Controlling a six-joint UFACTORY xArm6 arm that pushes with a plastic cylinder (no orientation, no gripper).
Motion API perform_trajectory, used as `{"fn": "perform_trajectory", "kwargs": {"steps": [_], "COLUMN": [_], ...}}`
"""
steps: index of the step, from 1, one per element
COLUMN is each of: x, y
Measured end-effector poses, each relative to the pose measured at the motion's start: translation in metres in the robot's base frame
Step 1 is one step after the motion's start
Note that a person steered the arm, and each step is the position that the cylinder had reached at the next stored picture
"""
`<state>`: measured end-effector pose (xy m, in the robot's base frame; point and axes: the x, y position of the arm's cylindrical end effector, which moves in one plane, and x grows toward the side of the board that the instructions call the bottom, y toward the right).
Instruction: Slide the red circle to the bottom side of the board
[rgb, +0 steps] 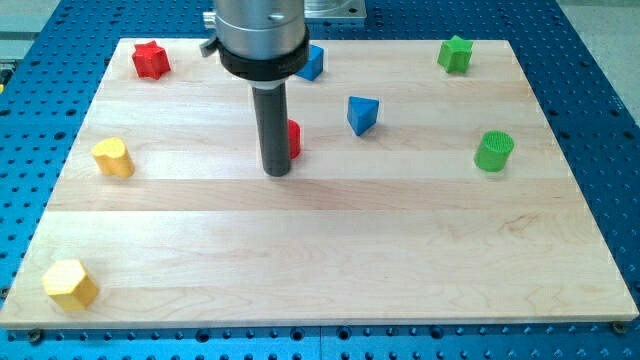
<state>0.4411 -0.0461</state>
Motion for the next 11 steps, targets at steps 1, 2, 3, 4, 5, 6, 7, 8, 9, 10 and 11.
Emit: {"fn": "perform_trajectory", "kwargs": {"steps": [1, 2, 3, 4, 5, 6, 7, 8, 9, 10, 11], "x": [-0.054, -0.076, -0.118, -0.137, -0.103, -0.016, 0.014, 0.013, 0.052, 0.08, 0.081], "y": [-0.01, -0.01, -0.02, -0.007, 0.023, 0.034, 0.056, 0.057, 0.086, 0.127, 0.102]}}
